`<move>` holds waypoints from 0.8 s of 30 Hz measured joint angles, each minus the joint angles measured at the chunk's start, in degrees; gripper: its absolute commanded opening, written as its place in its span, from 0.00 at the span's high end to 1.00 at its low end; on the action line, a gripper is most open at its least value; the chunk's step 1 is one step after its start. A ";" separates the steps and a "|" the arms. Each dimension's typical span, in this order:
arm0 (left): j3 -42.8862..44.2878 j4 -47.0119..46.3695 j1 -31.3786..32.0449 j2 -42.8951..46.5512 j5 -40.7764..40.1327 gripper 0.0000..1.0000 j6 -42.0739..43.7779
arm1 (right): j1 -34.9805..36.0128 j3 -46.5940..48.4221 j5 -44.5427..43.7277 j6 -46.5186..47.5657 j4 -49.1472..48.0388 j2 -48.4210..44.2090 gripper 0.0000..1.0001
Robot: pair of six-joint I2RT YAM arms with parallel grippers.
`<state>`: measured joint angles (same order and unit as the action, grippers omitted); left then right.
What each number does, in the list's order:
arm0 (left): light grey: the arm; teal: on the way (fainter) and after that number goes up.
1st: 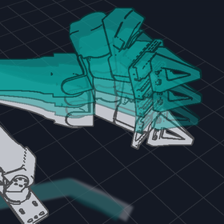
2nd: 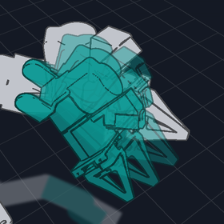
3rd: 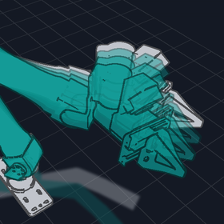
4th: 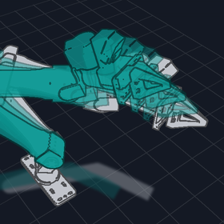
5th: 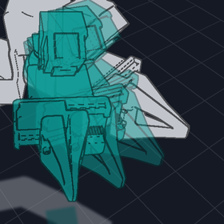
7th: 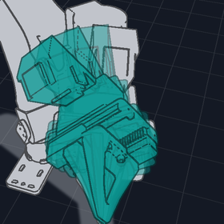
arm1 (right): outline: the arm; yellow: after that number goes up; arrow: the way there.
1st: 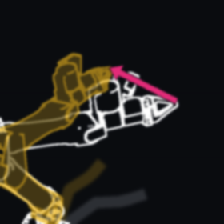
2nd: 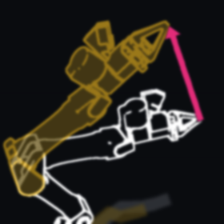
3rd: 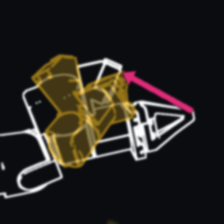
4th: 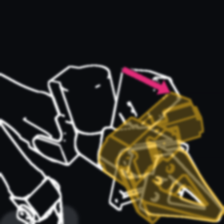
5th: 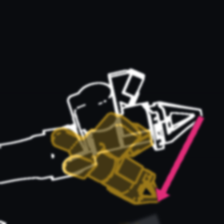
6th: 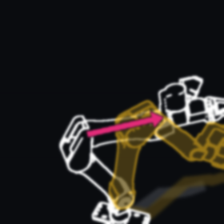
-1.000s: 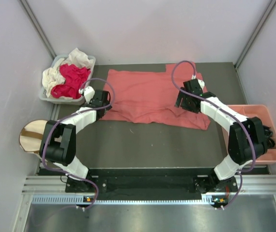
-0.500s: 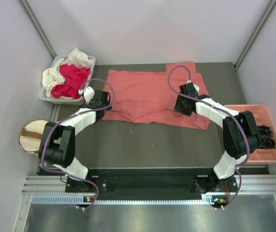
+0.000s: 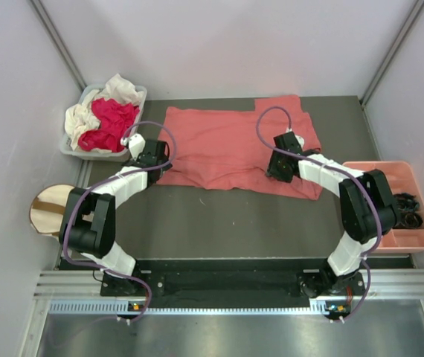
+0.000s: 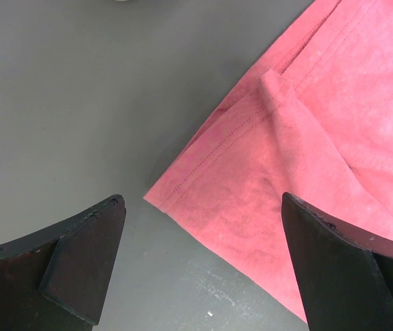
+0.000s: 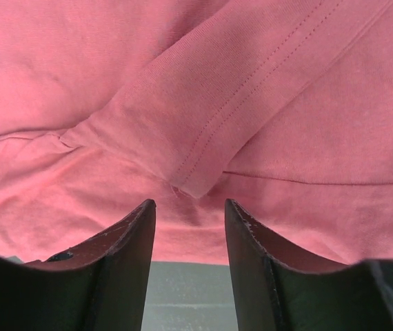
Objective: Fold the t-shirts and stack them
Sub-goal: Fold the flattened tshirt in 1/3 of the way
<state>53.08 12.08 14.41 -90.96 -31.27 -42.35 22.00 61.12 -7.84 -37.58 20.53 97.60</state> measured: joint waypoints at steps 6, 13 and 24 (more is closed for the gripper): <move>0.00 0.04 0.00 0.00 -0.11 0.01 0.02 | 0.00 0.00 0.00 -0.11 -1.27 2.19 0.56; 0.00 0.13 0.00 0.00 -0.50 0.01 0.02 | 0.00 0.04 -0.22 -0.04 -1.68 3.63 0.70; 0.00 0.44 0.00 0.00 -0.68 0.01 0.04 | 0.02 0.20 -1.38 0.09 -1.68 3.82 0.72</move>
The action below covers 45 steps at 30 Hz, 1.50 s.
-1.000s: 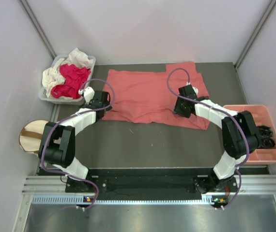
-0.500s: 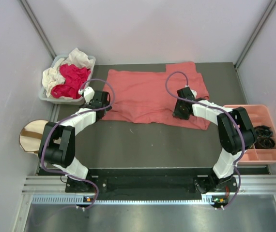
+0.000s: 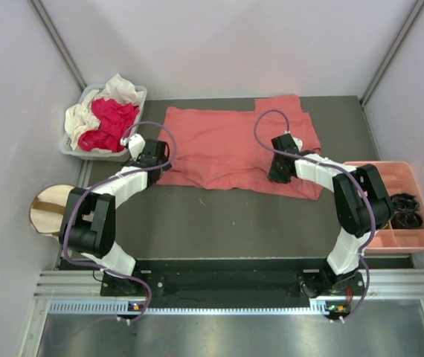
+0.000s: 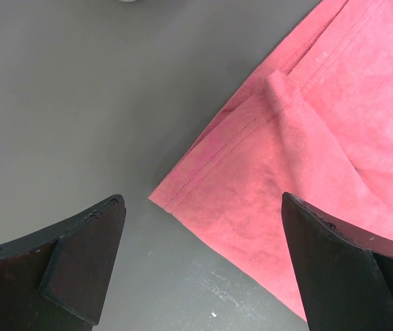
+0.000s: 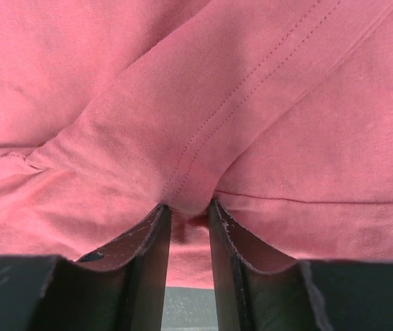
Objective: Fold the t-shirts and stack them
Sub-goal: Fold the flattened tshirt in 1/3 of the way
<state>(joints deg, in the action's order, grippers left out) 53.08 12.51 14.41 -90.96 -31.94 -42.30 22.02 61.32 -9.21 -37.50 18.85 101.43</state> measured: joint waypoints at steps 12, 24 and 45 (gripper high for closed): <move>0.00 0.17 0.00 0.00 -0.02 0.01 0.02 | 0.00 1.88 -0.83 1.25 0.13 1.57 1.00; 0.00 0.37 0.00 0.00 0.00 0.01 0.02 | 0.00 6.56 -0.76 2.51 1.55 1.97 1.00; -1.29 0.83 0.00 0.00 -0.28 0.01 0.04 | 0.00 29.81 -0.02 7.98 5.55 18.21 0.98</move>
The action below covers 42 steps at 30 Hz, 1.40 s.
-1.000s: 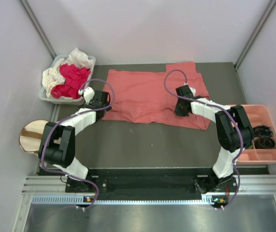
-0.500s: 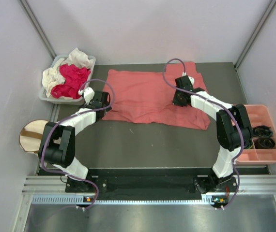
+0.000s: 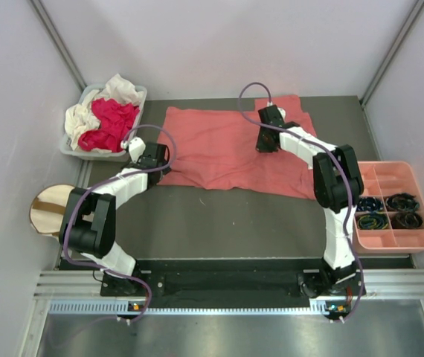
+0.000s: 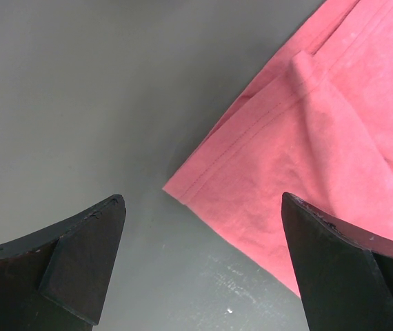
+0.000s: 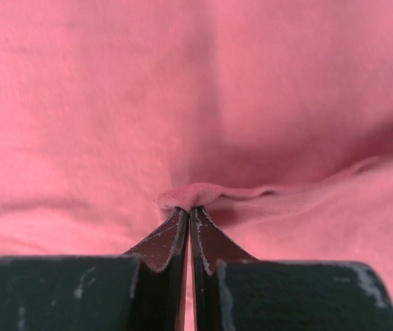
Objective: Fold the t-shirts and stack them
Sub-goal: Fold the flattened tshirt in 1/3 of the way
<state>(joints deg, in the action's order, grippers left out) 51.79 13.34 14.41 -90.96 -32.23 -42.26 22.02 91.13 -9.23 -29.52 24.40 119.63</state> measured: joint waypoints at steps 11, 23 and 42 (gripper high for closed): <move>-1.20 0.20 0.00 0.76 -0.24 0.01 0.17 | 0.00 5.73 -1.66 4.98 0.81 3.08 0.44; -3.10 0.17 0.00 2.43 -1.68 0.01 0.68 | -2.12 -13.22 -5.20 6.16 1.38 -25.51 0.41; -3.15 -0.37 -0.02 2.29 -0.63 0.01 1.70 | -8.83 -37.99 -10.27 -1.49 8.76 -37.66 0.42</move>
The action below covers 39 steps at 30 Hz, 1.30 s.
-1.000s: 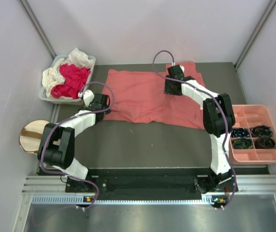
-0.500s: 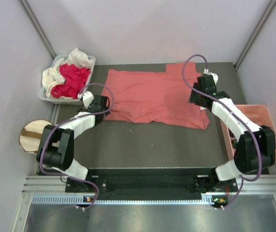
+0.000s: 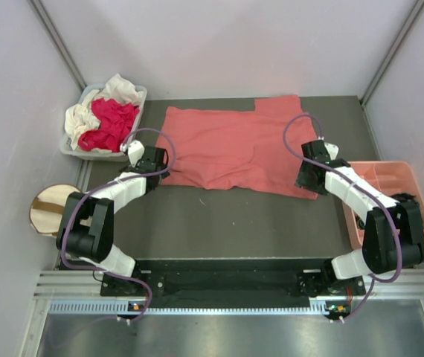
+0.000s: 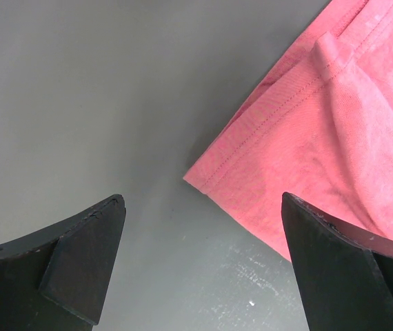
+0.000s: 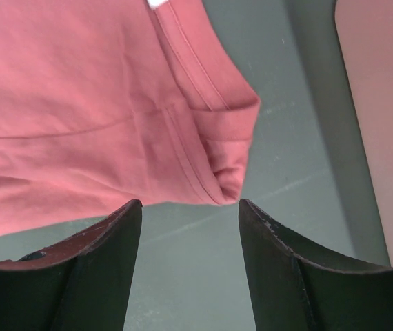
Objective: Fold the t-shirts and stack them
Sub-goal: Fold the flattened tshirt in 1/3 of the way
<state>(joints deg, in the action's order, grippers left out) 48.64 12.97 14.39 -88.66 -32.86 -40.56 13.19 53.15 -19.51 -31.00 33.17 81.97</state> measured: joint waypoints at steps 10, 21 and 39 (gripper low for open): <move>-0.02 -0.04 0.00 0.00 0.02 0.01 0.02 | -0.24 -6.27 0.09 -1.68 -0.87 -2.08 0.44; -0.02 -0.04 0.00 0.00 0.02 0.01 0.02 | -1.68 -6.62 0.04 -1.07 -3.69 -0.61 0.46; -0.02 -0.02 0.00 0.00 -0.22 0.01 0.02 | -3.63 -5.03 0.07 0.04 -6.51 6.01 0.58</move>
<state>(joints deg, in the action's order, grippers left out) 48.62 12.95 14.39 -88.66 -33.08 -40.53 9.56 48.12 -19.44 -30.96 26.65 87.99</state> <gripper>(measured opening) 0.990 0.460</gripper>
